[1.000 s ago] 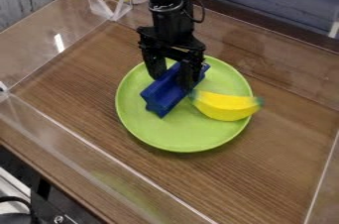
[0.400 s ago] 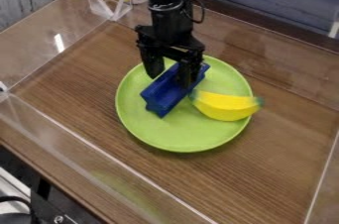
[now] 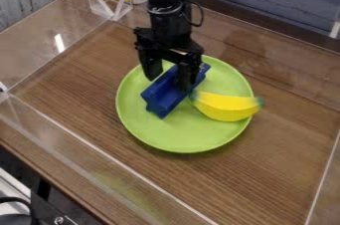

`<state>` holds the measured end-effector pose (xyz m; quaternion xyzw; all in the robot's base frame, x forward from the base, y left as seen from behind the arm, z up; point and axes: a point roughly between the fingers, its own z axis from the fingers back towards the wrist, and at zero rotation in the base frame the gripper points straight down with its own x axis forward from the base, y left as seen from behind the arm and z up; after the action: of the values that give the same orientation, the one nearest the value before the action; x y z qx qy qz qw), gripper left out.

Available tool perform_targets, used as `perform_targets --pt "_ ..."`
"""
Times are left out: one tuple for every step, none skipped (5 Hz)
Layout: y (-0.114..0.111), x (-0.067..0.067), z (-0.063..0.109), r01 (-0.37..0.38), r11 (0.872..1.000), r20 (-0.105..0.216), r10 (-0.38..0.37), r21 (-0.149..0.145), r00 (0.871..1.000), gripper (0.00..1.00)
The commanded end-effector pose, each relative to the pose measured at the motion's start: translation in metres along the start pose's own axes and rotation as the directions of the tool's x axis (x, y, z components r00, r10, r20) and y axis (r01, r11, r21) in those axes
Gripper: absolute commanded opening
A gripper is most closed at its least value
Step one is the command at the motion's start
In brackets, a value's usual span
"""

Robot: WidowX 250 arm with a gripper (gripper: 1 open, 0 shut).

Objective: Put the blue object in the green plate

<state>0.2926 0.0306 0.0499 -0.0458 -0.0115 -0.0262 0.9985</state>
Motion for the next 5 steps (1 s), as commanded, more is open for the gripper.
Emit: perform_targets --pt "-0.0023 0.0033 0.0072 0.012 1.0 0.026 -0.013 0.014 1.0 1.0" --pt "-0.002 0.0017 0.0066 0.009 1.0 0.02 -0.009 0.018 1.0 1.0" --pt "-0.0015 0.0 0.0055 0.004 1.0 0.015 -0.005 0.022 1.0 1.0" --pt "-0.0024 -0.0011 0.009 0.003 1.0 0.018 -0.003 0.024 1.0 1.0" --pt "-0.0032 -0.002 0.0124 0.001 1.0 0.021 -0.002 0.026 1.0 1.0"
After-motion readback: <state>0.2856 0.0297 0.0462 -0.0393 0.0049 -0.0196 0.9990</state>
